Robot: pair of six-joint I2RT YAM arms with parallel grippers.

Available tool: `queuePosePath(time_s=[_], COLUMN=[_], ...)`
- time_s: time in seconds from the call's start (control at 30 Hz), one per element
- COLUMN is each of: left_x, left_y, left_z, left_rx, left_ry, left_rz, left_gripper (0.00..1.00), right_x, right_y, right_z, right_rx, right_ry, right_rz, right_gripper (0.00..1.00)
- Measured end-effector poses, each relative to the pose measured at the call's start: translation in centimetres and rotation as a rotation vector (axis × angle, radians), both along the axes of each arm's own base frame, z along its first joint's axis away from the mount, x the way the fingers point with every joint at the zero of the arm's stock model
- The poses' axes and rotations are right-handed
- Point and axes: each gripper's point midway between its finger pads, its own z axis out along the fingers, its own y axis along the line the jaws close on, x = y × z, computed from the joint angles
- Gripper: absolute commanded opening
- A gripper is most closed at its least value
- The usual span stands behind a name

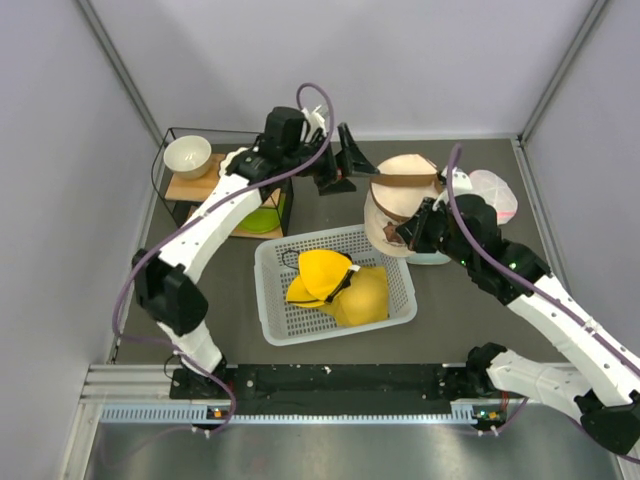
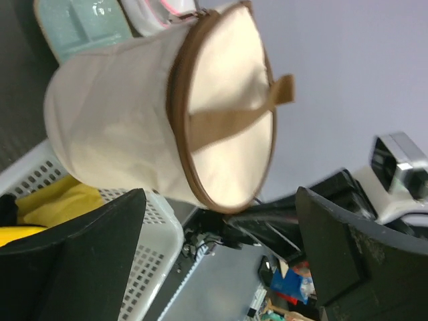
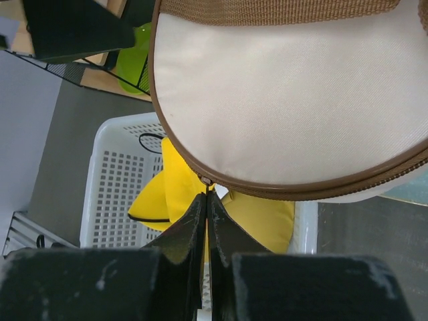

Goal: Unzip the laundry bag and remove the bra

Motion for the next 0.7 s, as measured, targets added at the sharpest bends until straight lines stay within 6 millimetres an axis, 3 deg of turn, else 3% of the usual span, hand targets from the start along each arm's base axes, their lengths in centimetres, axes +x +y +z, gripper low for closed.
queuePosePath(time_s=[0.17, 0.33, 0.43, 0.6, 0.7], left_x=[-3.3, -6.1, -6.3, -5.3, -4.8], left_y=[1.5, -0.1, -1.7, -2.8, -3.2], left_z=[2.4, 1.6, 0.4, -1.4, -2.3], left_rx=[-0.07, -0.111, -0.115, -0.108, -0.104], left_ry=[-0.027, 0.022, 0.058, 0.104, 0.127], left_rz=[0.009, -0.035, -0.067, -0.056, -0.051], left_gripper=[0.99, 0.98, 0.96, 0.89, 0.73], right_x=[0.0, 0.0, 0.0, 0.0, 0.0], right_y=[0.0, -0.1, 0.0, 0.0, -0.1], right_z=[0.1, 0.1, 0.1, 0.1, 0.1], right_rx=[0.006, 0.005, 0.006, 0.005, 0.0], right_ry=[0.0, -0.001, 0.0, 0.0, -0.003], right_rz=[-0.006, -0.007, -0.006, -0.005, -0.002], right_gripper=[0.0, 0.0, 0.0, 0.0, 0.0])
